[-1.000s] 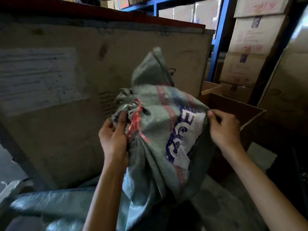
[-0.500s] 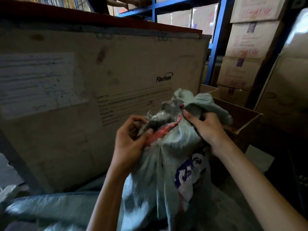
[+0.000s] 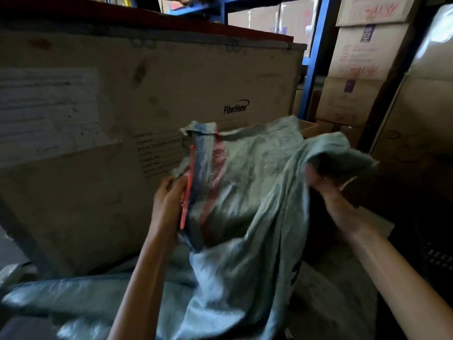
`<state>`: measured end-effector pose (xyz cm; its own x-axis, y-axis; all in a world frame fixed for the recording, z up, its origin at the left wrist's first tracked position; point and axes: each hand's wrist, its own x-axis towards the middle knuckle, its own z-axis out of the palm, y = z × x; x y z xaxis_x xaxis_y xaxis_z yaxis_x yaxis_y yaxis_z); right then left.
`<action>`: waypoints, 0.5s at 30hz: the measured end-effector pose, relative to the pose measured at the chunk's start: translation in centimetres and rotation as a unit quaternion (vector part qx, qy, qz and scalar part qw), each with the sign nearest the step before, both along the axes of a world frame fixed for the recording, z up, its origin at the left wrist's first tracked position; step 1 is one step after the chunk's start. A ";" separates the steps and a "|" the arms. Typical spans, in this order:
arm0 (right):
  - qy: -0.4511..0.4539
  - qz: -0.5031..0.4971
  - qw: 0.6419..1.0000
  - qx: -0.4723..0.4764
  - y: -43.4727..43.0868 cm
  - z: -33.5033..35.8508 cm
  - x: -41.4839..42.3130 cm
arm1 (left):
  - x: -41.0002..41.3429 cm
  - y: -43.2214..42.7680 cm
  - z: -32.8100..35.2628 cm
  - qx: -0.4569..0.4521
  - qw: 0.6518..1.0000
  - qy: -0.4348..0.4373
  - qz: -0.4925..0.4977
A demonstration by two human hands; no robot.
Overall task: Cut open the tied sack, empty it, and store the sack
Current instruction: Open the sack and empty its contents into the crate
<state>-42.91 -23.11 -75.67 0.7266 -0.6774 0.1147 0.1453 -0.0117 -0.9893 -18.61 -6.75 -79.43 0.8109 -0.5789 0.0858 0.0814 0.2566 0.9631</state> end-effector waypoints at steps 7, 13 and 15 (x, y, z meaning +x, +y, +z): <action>0.027 -0.202 0.978 0.052 -4.1 -2.1 -1.2 | 4.9 -1.0 0.7 -0.021 0.993 0.105 0.044; 0.115 -0.036 0.970 0.212 -1.9 -7.3 -0.6 | -0.5 -2.4 -5.4 0.073 0.994 0.063 0.051; 0.086 -0.006 0.973 0.212 -1.0 -10.2 0.1 | -2.9 -2.2 -8.2 0.143 0.988 0.056 0.013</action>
